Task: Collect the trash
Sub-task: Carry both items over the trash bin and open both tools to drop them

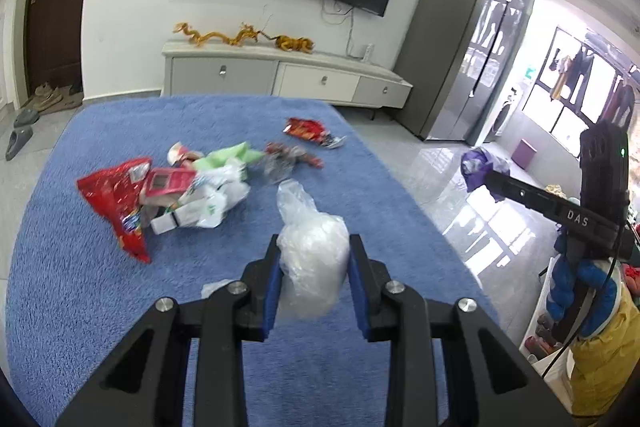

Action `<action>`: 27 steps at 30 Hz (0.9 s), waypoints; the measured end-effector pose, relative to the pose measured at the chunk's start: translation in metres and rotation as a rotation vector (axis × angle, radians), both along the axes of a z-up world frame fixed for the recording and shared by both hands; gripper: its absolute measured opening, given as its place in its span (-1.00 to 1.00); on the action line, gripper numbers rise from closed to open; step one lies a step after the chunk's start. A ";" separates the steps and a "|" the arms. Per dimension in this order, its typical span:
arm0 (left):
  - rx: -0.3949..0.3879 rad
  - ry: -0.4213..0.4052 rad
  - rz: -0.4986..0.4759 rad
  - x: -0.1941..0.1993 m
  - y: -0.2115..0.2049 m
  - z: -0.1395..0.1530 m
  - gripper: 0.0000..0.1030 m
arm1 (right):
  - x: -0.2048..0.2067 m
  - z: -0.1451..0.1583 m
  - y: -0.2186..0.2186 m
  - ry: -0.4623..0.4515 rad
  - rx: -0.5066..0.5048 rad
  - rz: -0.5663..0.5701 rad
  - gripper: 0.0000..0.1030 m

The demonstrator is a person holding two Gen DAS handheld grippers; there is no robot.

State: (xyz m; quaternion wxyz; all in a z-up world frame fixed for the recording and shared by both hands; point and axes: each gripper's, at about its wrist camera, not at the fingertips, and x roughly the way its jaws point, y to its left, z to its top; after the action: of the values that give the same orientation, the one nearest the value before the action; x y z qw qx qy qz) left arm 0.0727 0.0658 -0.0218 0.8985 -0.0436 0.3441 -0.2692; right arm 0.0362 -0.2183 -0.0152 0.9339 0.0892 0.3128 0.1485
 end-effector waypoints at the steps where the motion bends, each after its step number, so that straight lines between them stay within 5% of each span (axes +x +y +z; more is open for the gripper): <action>1: 0.000 -0.009 -0.009 -0.003 -0.006 0.005 -0.44 | -0.008 0.003 -0.009 -0.011 0.004 -0.025 -0.38; 15: 0.013 -0.033 -0.183 -0.006 -0.112 0.040 -0.44 | -0.078 0.003 -0.129 -0.050 0.024 -0.355 -0.38; 27: 0.092 0.075 -0.399 0.008 -0.267 0.008 -0.43 | -0.103 -0.082 -0.216 0.121 0.078 -0.546 -0.38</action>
State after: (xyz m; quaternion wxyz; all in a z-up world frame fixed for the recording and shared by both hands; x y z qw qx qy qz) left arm 0.0806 -0.2008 -0.0137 0.8150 0.0566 0.3908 -0.4241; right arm -0.0672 -0.4338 -0.0974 0.9149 0.2144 0.3264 -0.1021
